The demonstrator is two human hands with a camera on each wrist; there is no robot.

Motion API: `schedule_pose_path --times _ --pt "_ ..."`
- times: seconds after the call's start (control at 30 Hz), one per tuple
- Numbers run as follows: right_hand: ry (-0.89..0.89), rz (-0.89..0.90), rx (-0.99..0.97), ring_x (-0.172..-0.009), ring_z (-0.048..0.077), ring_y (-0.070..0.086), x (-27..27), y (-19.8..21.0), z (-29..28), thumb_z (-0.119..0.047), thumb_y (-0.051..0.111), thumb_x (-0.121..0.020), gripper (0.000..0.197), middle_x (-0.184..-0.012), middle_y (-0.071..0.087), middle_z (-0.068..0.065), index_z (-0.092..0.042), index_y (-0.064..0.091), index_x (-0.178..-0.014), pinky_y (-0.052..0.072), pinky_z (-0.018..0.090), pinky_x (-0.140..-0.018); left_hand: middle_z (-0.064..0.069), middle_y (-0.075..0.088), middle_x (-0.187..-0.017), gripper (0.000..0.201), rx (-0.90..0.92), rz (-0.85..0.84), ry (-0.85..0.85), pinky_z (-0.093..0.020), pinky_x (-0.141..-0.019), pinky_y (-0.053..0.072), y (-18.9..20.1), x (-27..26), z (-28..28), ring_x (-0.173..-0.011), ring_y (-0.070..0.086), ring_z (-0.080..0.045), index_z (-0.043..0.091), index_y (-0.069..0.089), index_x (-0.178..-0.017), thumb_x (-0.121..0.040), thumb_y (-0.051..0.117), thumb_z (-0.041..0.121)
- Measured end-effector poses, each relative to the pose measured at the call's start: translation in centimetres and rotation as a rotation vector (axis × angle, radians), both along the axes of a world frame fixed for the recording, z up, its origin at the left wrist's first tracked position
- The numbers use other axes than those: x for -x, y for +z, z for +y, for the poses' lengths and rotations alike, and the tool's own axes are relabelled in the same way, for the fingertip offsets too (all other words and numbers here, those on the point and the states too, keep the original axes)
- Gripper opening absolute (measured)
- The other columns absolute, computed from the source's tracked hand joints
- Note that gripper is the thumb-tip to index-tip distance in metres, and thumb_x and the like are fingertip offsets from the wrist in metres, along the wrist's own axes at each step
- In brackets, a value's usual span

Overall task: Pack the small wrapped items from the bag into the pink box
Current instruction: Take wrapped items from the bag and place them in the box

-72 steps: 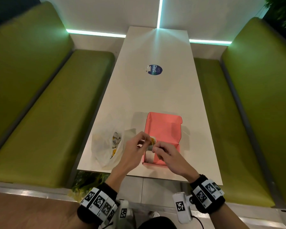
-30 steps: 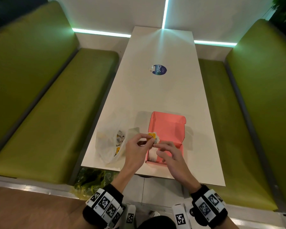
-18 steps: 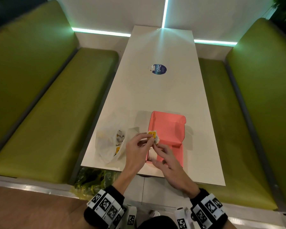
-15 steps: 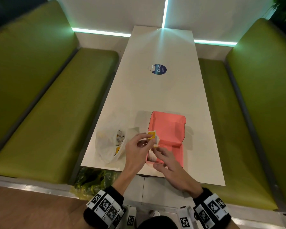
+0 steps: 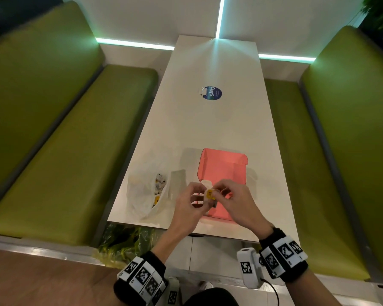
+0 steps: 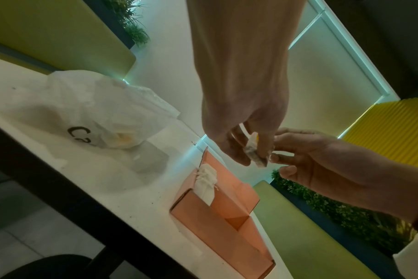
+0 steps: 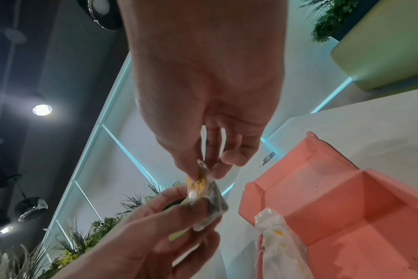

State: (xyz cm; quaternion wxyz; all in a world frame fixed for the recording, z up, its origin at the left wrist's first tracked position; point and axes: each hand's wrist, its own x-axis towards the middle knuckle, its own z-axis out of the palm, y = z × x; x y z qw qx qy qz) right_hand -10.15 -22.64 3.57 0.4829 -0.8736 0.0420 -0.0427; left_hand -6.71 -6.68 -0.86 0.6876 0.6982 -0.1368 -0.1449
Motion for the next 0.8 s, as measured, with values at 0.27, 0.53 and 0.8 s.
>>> schedule_pose_path --times 0.27,0.53,0.8 --pt "-0.083 -0.034 0.002 -0.083 0.005 0.06 -0.3 0.4 -0.2 -0.02 0.072 -0.089 0.019 -0.099 0.062 -0.012 -0.029 0.063 -0.103 0.045 0.011 -0.068 -0.005 0.072 -0.086 0.006 -0.01 0.028 0.046 -0.053 -0.066 0.059 -0.2 -0.1 -0.2 -0.085 0.069 -0.025 0.008 0.066 -0.098 -0.093 0.068 0.01" --pt "-0.207 0.04 -0.191 -0.073 0.008 0.068 0.9 -2.1 1.2 -0.009 0.07 -0.088 0.012 -0.078 0.073 -0.011 -0.021 0.07 -0.088 0.055 0.027 -0.064 -0.001 0.072 -0.084 0.009 -0.058 -0.043 0.065 -0.031 -0.072 0.059 -1.0 -0.1 -0.7 -0.081 0.07 -0.014 0.007 0.065 -0.096 -0.089 0.072 0.008" --pt "-0.327 0.198 -0.091 -0.062 0.001 0.065 0.4 -6.4 -1.3 0.0 0.067 -0.088 0.015 -0.076 0.068 -0.005 -0.014 0.068 -0.084 0.05 0.015 -0.058 0.014 0.057 -0.115 0.037 -0.408 -0.077 0.153 -0.022 -0.077 0.05 -4.4 -0.6 0.6 -0.094 0.057 -0.003 0.031 0.053 -0.118 -0.088 0.073 0.037"
